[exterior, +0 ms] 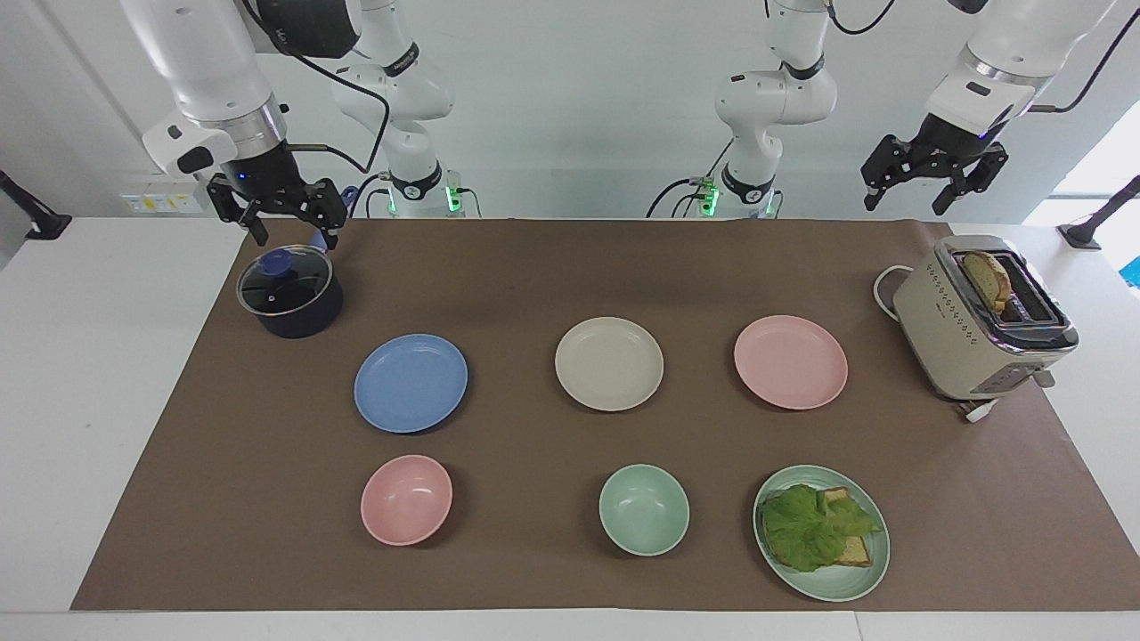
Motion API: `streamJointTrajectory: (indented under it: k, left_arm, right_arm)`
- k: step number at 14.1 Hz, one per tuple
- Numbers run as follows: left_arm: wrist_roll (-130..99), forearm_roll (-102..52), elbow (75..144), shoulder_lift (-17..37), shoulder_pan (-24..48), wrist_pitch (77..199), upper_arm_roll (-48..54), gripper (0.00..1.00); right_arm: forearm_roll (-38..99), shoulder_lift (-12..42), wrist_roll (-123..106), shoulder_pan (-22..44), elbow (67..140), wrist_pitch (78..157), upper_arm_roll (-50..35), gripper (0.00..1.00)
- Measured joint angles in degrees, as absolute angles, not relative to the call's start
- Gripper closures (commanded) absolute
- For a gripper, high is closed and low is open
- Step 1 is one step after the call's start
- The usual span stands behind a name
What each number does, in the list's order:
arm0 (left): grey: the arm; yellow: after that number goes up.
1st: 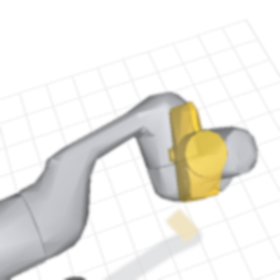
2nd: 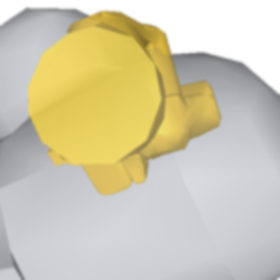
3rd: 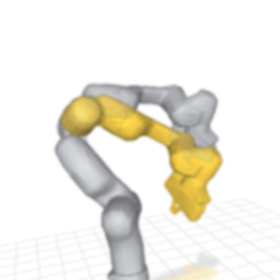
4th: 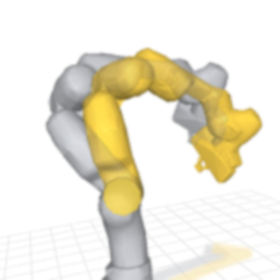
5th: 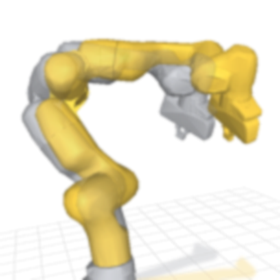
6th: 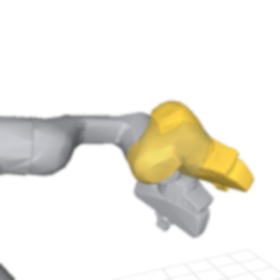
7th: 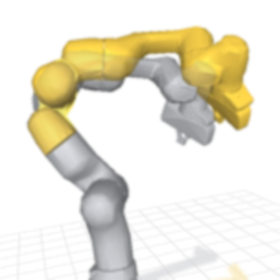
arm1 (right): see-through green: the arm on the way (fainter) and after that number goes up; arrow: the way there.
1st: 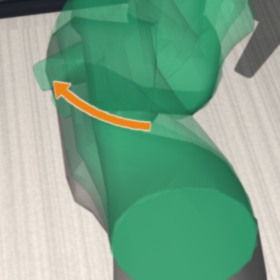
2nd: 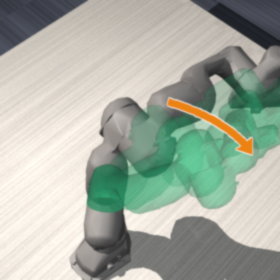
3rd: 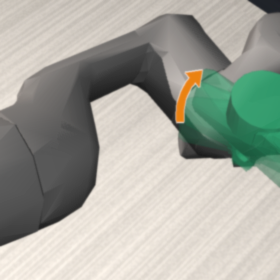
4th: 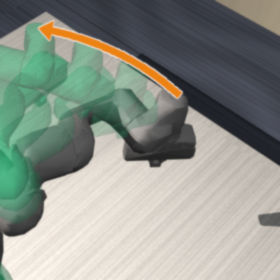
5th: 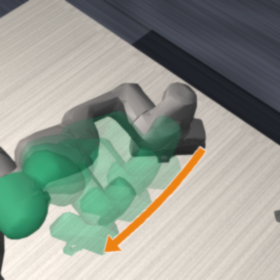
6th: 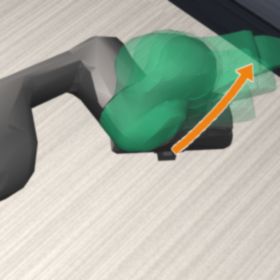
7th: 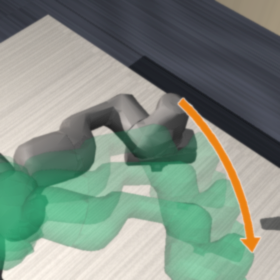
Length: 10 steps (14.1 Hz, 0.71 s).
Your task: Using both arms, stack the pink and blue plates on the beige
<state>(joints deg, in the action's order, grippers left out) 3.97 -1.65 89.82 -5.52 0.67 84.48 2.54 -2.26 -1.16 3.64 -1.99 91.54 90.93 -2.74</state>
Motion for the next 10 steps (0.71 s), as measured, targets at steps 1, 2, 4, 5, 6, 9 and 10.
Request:
streamJointTrajectory:
  k: [1,2,4,5,6,9,10]
  left_arm:
    - [4.0,-1.7,89.9,-5.6,0.7,84.5,2.5,0.0]
    - [4.0,-1.7,89.9,-5.6,0.7,84.5,2.5,0.0]
    - [4.0,-1.7,90.2,-5.8,0.7,84.5,2.5,0.0]
    - [4.0,-1.7,90.3,-5.9,0.7,84.5,2.5,0.0]
    - [4.0,-1.7,90.4,-5.9,0.7,84.5,2.5,0.0]
    - [4.0,-1.7,90.4,-5.9,0.7,84.5,2.5,0.0]
    - [4.0,-1.7,90.4,-5.9,0.7,84.5,2.5,0.0]
  right_arm:
    - [-2.3,-1.2,3.6,-2.0,91.5,90.9,-2.7,0.0]
    - [-2.3,-1.2,3.6,-2.0,91.5,90.9,-2.7,0.0]
    - [-2.3,-1.2,3.6,-2.0,91.5,90.9,-2.7,0.0]
    - [-2.3,-1.2,3.6,-2.0,91.5,90.9,-2.7,0.0]
    - [-2.3,-1.2,3.6,-2.0,91.5,90.9,-2.7,0.0]
    - [-2.3,-1.2,3.6,-2.0,91.5,90.9,-2.7,0.0]
    - [-2.3,-1.2,3.6,-2.0,91.5,90.9,-2.7,0.0]
